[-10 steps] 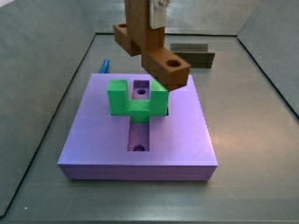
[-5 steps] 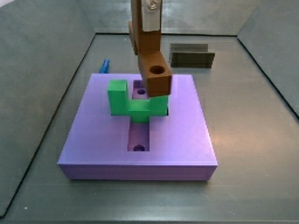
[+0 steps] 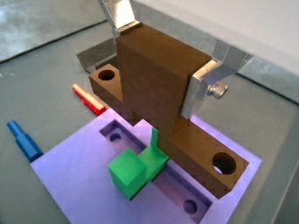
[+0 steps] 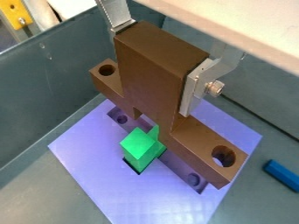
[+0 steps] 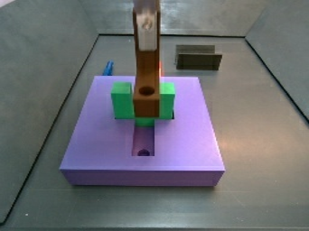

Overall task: Pick up the brown object. Move up. Move to above the board. Insert the brown object.
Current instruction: Insert the brown object.

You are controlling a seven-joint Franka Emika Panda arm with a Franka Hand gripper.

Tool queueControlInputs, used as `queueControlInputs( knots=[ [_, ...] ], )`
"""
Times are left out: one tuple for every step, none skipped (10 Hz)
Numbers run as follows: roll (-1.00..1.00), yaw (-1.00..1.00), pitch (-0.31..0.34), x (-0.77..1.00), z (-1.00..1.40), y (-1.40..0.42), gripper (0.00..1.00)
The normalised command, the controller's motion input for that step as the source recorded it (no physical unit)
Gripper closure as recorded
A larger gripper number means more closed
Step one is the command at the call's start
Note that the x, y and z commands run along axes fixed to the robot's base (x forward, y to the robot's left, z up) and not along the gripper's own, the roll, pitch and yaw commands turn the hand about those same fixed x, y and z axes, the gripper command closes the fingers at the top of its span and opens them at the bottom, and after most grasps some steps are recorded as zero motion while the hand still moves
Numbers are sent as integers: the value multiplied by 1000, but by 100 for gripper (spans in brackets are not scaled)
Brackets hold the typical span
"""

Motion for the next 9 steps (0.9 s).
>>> queueControlInputs(
  knots=[
    [86, 174, 0, -69, -337, -71, 100],
    [77, 103, 0, -14, -249, -94, 100],
    [97, 0, 0, 0, -229, -77, 100],
    [116, 0, 0, 0, -331, -71, 100],
    [111, 0, 0, 0, -360, -83, 100],
    [104, 0, 0, 0, -369, -63, 100],
    [64, 0, 0, 0, -411, -49, 100],
    [86, 0, 0, 0, -423, -43, 100],
    [94, 0, 0, 0, -400, -26, 100]
  ],
)
